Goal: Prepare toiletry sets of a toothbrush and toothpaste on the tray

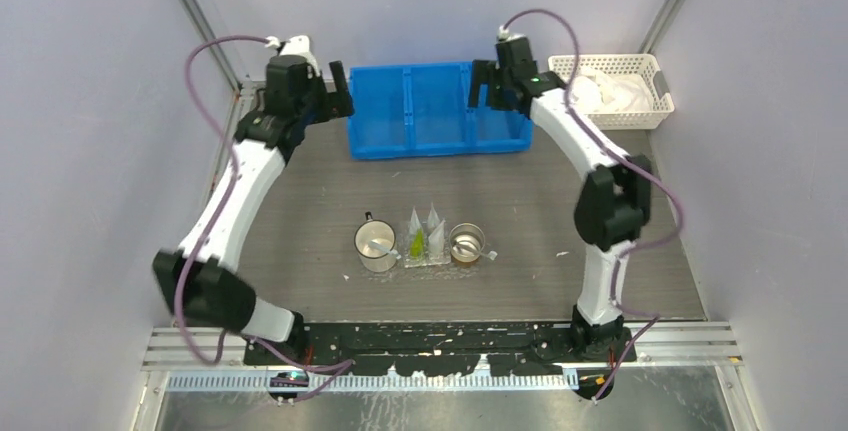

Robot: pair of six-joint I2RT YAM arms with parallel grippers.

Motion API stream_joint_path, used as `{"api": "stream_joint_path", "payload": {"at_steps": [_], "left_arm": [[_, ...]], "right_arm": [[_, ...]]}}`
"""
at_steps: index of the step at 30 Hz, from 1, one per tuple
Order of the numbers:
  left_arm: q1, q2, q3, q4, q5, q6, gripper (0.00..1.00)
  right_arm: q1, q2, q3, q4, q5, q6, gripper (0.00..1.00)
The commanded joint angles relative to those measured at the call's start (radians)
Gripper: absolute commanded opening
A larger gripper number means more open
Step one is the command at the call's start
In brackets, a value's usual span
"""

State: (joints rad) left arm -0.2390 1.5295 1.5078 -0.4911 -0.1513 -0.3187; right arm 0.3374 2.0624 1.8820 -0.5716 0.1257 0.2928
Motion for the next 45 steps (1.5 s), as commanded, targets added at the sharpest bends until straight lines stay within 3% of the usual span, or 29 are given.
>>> {"api": "stream_joint_path", "payload": {"at_steps": [1, 5, 9, 17, 23, 25, 29, 33, 36, 39, 41, 45], "left_arm": [[-0.026, -0.282, -0.104, -0.068, 0.113, -0.055, 1.00], [-0.091, -0.578, -0.325, -0.036, 0.291, -0.110, 1.00], [-0.199, -0.779, -0.493, -0.044, 0.358, -0.175, 1.00], [-0.293, -1.058, -0.745, -0.110, 0.395, -0.277, 1.00], [-0.294, -1.138, -0.826, -0.190, 0.362, -0.303, 1.00], [-0.302, -1.142, -0.829, -0.200, 0.326, -0.323, 1.00], [-0.303, -1.128, -0.810, -0.238, 0.121, -0.362, 1.00], [-0.302, -1.006, -0.766, -0.193, -0.077, -0.309, 1.00], [-0.299, -0.896, -0.764, -0.098, -0.146, -0.235, 1.00], [-0.256, -0.811, -0.786, 0.011, -0.166, -0.165, 1.00], [-0.188, -0.779, -0.803, 0.078, -0.122, -0.128, 1.00], [-0.029, -0.762, -0.822, 0.130, -0.037, -0.097, 1.00]], "right_arm": [[-0.003, -0.355, -0.120, 0.032, 0.060, -0.010, 1.00], [0.014, -0.638, -0.367, 0.033, -0.016, 0.040, 1.00], [0.059, -0.840, -0.498, -0.066, -0.058, 0.084, 1.00], [0.233, -1.120, -0.735, -0.221, -0.074, 0.230, 1.00], [0.404, -1.261, -0.922, -0.229, 0.040, 0.374, 0.99], [0.438, -1.281, -0.960, -0.244, 0.113, 0.408, 1.00], [0.451, -1.334, -1.057, -0.147, 0.261, 0.432, 1.00], [0.448, -1.347, -1.124, 0.061, 0.449, 0.276, 1.00], [0.347, -1.290, -1.160, 0.197, 0.495, 0.177, 0.99], [0.073, -1.245, -1.197, 0.309, 0.271, 0.204, 1.00], [-0.102, -1.228, -1.218, 0.368, 0.157, 0.219, 1.00], [-0.233, -1.210, -1.218, 0.416, 0.143, 0.177, 1.00]]}}
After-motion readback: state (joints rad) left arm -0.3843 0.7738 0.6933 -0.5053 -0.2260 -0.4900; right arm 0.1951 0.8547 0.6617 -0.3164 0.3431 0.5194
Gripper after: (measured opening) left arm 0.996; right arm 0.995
